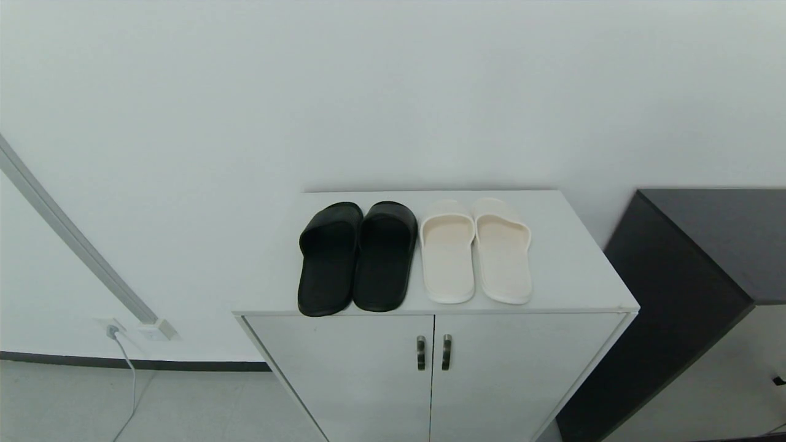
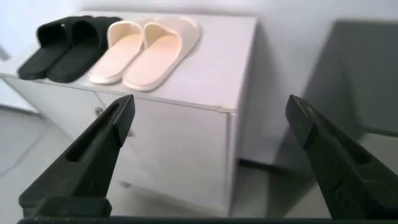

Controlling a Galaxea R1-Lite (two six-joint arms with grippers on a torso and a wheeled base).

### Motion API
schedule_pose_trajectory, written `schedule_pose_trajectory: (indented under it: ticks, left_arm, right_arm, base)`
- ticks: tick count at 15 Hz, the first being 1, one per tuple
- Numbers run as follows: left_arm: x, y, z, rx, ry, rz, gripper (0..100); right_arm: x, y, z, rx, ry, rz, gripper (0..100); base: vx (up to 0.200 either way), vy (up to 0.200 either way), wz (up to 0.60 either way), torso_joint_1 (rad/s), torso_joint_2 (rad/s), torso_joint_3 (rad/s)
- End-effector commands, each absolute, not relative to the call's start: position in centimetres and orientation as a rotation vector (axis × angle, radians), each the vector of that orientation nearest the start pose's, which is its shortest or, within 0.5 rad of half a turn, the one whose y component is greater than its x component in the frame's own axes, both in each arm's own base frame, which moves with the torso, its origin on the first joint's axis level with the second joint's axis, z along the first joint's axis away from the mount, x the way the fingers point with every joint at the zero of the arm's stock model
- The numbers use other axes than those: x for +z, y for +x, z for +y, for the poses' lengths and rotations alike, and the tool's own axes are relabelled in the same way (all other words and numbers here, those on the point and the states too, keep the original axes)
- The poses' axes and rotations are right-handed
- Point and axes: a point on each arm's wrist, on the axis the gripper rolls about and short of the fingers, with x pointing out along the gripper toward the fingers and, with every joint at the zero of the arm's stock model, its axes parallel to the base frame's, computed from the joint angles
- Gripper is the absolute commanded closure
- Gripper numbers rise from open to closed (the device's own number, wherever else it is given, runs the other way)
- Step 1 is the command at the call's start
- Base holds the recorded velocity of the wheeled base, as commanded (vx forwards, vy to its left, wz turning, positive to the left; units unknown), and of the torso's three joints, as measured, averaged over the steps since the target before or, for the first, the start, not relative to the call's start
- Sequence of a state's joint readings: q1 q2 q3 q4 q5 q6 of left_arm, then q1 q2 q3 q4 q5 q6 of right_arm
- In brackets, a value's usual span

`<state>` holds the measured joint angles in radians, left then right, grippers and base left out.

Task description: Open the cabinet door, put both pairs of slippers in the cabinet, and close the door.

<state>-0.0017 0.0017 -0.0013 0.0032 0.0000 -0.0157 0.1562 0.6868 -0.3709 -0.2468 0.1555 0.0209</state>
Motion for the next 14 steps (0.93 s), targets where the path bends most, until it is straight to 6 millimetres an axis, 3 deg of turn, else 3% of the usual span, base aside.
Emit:
schedule_pose_trajectory:
  ticks: [1, 3, 8, 12, 14]
  left_arm:
    - [7.6, -2.3, 0.0, -0.001, -0.017, 0.005, 100]
    - [7.6, -2.3, 0.0, -0.001, -0.017, 0.005, 100]
    - [7.6, -2.3, 0.0, -0.001, -0.015, 0.005, 100]
    - [7.6, -2.3, 0.0, -0.001, -0.017, 0.005, 100]
    - [7.6, -2.3, 0.0, -0.001, -0.017, 0.005, 100]
  right_arm:
    - [21.9, 11.7, 6.7, 0.443, 0.096, 0.209, 0]
    - [22.3, 12.6, 9.9, 0.459, 0.126, 0.232, 0]
    - [21.3, 17.7, 16.6, 0.377, 0.106, 0.256, 0]
    - [20.9, 20.8, 21.0, 0.274, 0.090, 0.243, 0]
    - [20.8, 21.4, 21.6, 0.250, 0.086, 0.239, 0]
  base:
    - [0.000, 0.000, 0.00, 0.000, 0.00, 0.000]
    - [0.000, 0.000, 0.00, 0.000, 0.00, 0.000]
    - [0.000, 0.000, 0.00, 0.000, 0.00, 0.000]
    - [0.000, 0.000, 0.00, 0.000, 0.00, 0.000]
    - [0.000, 0.000, 0.00, 0.000, 0.00, 0.000]
